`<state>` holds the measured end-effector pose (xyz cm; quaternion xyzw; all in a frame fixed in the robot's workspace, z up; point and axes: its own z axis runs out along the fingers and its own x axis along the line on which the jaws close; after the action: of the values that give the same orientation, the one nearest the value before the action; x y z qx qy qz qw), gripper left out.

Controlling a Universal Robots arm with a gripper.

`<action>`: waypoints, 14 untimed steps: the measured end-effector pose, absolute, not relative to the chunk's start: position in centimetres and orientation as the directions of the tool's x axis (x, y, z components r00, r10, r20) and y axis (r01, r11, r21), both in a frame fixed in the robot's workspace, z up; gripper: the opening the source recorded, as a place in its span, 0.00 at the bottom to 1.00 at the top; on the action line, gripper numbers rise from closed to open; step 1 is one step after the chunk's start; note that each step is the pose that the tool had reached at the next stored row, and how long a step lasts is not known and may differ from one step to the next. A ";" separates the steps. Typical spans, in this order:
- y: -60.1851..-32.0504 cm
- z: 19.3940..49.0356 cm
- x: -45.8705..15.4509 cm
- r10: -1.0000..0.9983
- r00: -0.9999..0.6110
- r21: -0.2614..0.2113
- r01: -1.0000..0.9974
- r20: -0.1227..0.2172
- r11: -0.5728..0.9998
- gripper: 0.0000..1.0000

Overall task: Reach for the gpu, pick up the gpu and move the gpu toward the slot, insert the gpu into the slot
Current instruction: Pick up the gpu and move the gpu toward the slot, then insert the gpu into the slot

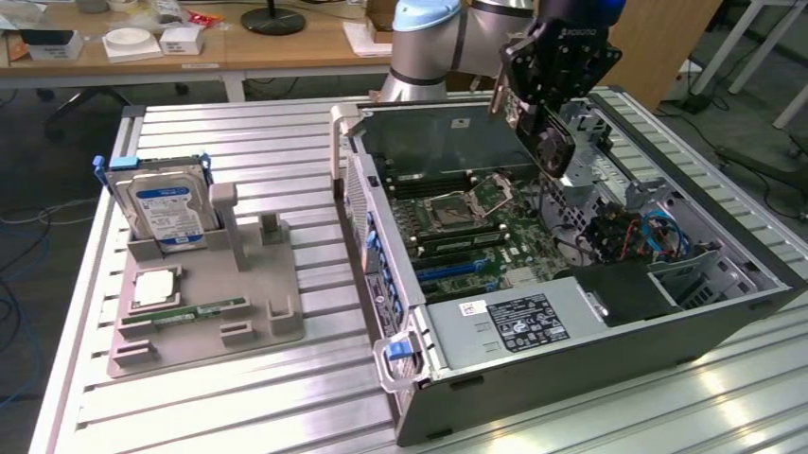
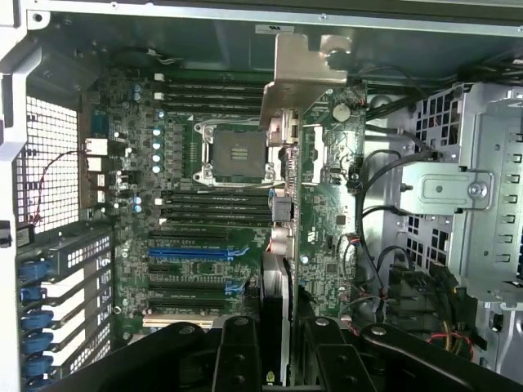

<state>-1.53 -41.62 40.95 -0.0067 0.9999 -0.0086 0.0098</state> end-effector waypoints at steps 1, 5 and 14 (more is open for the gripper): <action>-41.6 40.9 -1.5 -0.014 -1.000 -0.017 -0.013 -0.020 1.000 0.26; -41.6 40.9 -1.5 -0.014 -1.000 -0.017 -0.013 -0.020 1.000 0.26; -41.6 40.9 -1.5 -0.110 -0.994 -0.017 -0.110 -0.020 0.994 0.26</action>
<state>-1.50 -41.62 40.94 -0.0550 0.9984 -0.0080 0.0103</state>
